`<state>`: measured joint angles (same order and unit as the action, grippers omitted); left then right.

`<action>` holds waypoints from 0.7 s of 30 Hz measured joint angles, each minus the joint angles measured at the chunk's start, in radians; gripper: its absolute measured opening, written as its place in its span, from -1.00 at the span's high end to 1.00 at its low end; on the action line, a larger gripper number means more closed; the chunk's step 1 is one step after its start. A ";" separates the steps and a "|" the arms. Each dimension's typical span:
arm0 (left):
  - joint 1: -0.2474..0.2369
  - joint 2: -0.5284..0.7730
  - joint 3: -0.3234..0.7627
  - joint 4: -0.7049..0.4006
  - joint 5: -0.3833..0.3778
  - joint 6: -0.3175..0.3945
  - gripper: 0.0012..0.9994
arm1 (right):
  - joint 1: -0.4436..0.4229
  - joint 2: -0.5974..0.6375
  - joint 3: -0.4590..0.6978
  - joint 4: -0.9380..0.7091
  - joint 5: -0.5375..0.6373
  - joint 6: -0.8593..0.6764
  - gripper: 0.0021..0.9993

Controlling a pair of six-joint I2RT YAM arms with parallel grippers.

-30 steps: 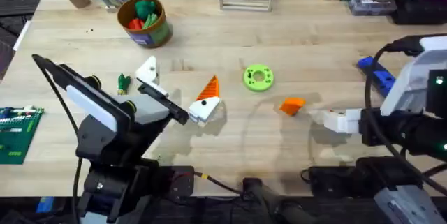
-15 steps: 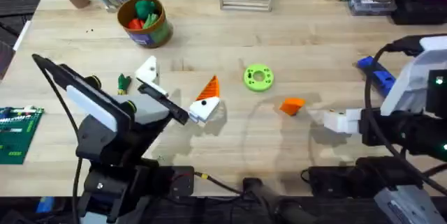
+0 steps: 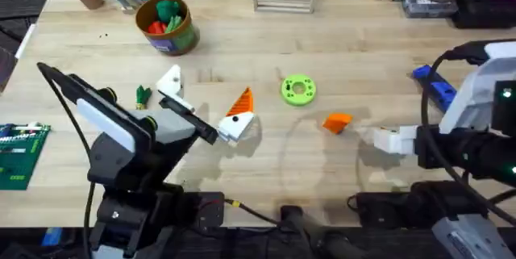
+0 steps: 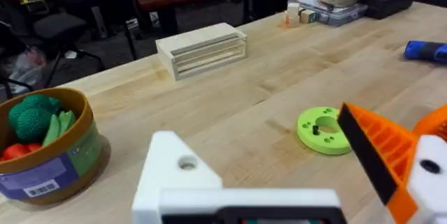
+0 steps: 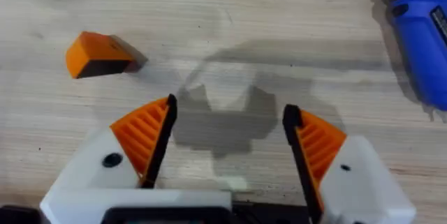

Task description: Pick up the gripper from the table and insert it into the empty holder that is missing its gripper. Then pick up a screw, insert it into the mounting hole, and use the screwdriver to tighten it. Finally, clean up the table by picking up the vegetable and placing it into the bucket.

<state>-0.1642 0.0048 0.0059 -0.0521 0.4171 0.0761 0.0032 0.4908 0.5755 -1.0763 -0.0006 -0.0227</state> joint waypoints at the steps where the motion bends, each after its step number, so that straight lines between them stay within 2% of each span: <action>1: 0.000 0.000 0.000 0.000 0.000 0.000 -0.99 | 0.000 0.000 0.000 0.000 0.000 0.000 -0.98; 9: 0.000 0.000 0.000 0.000 0.000 0.000 -0.99 | 0.000 0.000 0.000 0.035 0.000 0.000 -0.98; 21: 0.000 0.000 0.000 0.000 0.000 0.000 -0.99 | 0.000 0.000 0.000 0.379 -0.016 0.000 -0.98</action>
<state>-0.1642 0.0048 0.0059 -0.0521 0.4175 0.0761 0.0032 0.4908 0.5755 -0.6973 -0.0166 -0.0227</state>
